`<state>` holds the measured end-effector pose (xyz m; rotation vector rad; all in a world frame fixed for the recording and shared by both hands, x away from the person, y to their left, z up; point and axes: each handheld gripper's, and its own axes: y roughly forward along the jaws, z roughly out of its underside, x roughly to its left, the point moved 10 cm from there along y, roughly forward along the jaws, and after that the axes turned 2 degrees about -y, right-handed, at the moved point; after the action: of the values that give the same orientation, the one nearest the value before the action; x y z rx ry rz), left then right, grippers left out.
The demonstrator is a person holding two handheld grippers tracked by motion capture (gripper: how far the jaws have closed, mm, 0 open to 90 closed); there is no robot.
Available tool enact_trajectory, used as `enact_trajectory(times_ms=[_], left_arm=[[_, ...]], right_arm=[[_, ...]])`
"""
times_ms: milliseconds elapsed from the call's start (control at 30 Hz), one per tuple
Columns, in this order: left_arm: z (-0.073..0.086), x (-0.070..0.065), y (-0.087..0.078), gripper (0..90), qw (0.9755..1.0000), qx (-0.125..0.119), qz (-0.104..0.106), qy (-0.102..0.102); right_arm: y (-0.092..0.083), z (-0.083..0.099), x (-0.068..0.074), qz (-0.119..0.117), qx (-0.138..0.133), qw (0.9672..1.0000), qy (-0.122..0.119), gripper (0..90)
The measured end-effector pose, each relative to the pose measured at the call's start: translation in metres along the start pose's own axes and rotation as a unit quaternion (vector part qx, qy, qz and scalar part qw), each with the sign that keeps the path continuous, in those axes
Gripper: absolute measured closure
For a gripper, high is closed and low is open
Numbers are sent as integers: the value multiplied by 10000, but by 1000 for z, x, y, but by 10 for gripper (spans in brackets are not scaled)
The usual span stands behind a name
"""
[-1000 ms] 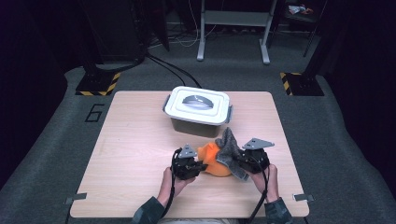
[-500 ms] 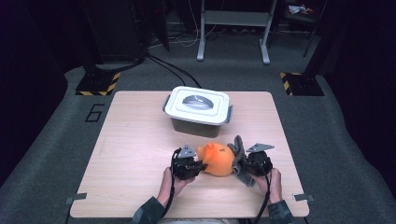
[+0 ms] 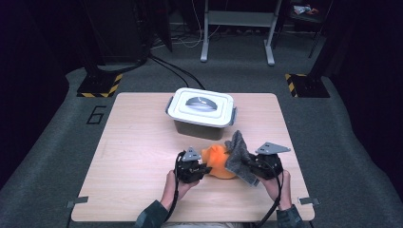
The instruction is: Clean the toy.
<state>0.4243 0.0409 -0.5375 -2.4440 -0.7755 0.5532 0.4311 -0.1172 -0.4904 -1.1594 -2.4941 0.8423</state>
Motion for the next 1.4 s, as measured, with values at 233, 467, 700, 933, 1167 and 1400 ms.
enact_trajectory(times_ms=[233, 467, 700, 933, 1167, 1400], left_arm=[[-1, 1, -3, 586, 9994, -45, -98, 323], [-5, 4, 5, 466, 9969, -48, -351, 707], [-5, -1, 8, 741, 9956, -199, -379, 837], [-8, -4, 1, 799, 9980, -196, -300, 525], [-10, -13, -5, 799, 9995, -104, -188, 229], [-5, -8, -1, 796, 9998, -3, -159, 123]], right_arm=[[22, 4, 4, 79, 217, 9996, -130, 742], [23, 6, -1, -33, 152, 9999, -12, 742], [23, 6, -4, -37, 48, 9999, 98, 743], [9, -3, -1, 53, -192, 9998, 17, 746], [3, -30, 25, -184, -454, 9984, -276, 745], [25, -26, 29, -133, -169, 9990, -395, 753]])
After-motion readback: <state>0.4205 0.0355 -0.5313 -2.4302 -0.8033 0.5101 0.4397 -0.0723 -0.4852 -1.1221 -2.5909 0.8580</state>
